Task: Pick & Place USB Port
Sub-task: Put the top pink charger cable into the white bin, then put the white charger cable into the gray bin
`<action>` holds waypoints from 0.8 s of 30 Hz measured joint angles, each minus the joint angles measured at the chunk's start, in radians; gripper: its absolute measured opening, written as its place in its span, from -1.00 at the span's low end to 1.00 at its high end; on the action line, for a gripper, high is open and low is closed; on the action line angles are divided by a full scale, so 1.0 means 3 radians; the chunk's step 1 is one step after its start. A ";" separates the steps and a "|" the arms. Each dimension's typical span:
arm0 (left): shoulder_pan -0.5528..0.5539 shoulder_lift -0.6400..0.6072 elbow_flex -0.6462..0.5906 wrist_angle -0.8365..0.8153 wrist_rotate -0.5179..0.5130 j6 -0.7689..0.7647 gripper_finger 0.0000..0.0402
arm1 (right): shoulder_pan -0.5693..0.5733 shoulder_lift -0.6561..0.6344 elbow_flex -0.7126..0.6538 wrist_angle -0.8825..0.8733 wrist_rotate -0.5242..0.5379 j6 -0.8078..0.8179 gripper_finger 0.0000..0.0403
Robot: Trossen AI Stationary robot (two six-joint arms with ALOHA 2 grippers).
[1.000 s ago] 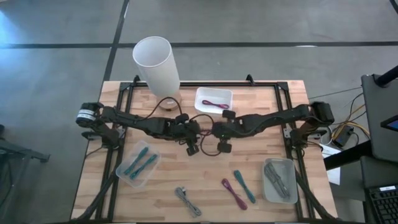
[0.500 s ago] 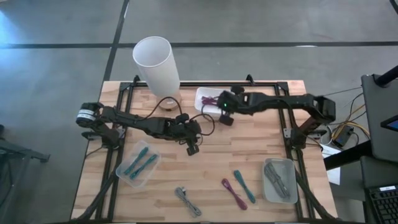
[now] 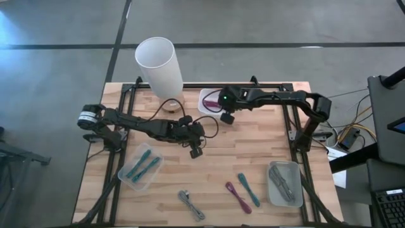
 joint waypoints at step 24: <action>0.0000 0.0001 -0.0001 0.0000 -0.0001 -0.0003 -0.41 | 0.0019 0.0204 0.0035 0.0037 0.0002 -0.0105 -0.40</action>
